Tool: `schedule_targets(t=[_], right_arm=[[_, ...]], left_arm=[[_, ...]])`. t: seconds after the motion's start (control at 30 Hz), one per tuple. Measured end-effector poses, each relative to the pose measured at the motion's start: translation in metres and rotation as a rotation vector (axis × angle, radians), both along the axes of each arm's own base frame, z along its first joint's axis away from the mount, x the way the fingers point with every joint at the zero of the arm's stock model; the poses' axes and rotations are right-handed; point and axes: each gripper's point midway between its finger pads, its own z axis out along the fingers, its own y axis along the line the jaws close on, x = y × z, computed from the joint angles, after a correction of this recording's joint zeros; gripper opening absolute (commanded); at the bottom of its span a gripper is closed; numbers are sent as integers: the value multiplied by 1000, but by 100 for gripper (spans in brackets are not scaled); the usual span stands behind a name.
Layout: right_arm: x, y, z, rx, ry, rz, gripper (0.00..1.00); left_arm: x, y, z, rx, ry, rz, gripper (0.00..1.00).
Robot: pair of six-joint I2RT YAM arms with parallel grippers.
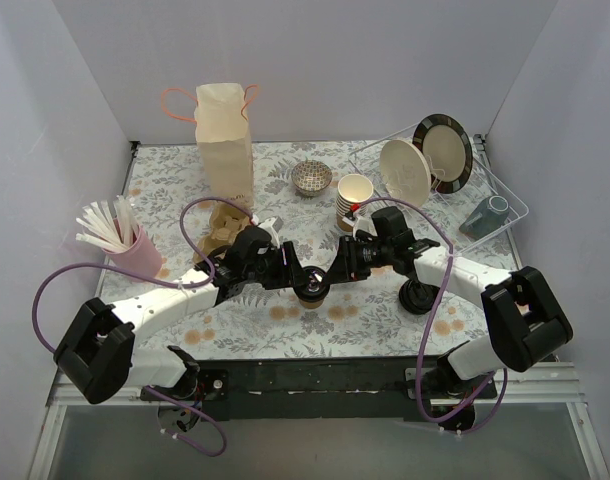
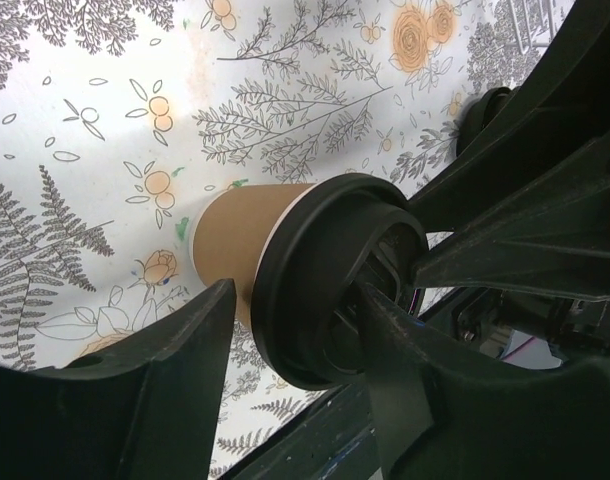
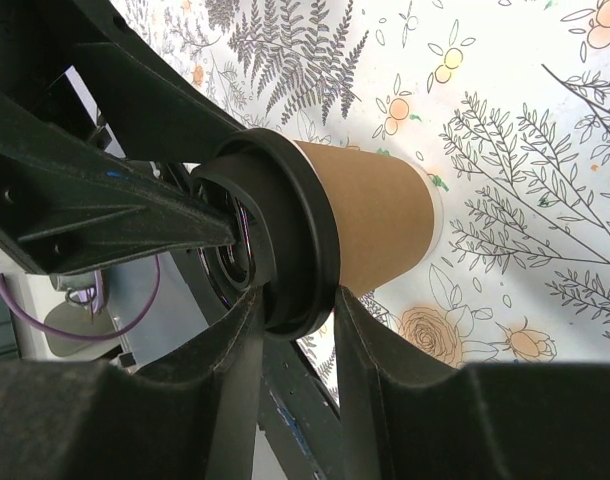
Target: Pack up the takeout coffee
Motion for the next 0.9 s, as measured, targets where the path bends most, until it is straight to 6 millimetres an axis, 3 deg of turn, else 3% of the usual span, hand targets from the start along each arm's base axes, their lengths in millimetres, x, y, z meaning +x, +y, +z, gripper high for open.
schedule_targets(t=[0.2, 0.4, 0.67, 0.73, 0.9], right_arm=[[1, 0, 2, -27, 5, 8, 29], [3, 0, 2, -53, 4, 18, 28], [2, -1, 2, -63, 9, 24, 28], [3, -1, 2, -64, 12, 24, 28], [2, -1, 2, -63, 15, 26, 28]], left_arm=[[3, 4, 4, 58, 19, -8, 59], [7, 19, 10, 102, 32, 4, 60], [5, 44, 44, 37, -49, 61, 52], [0, 46, 41, 26, -47, 56, 49], [-13, 45, 9, 38, 33, 23, 48]])
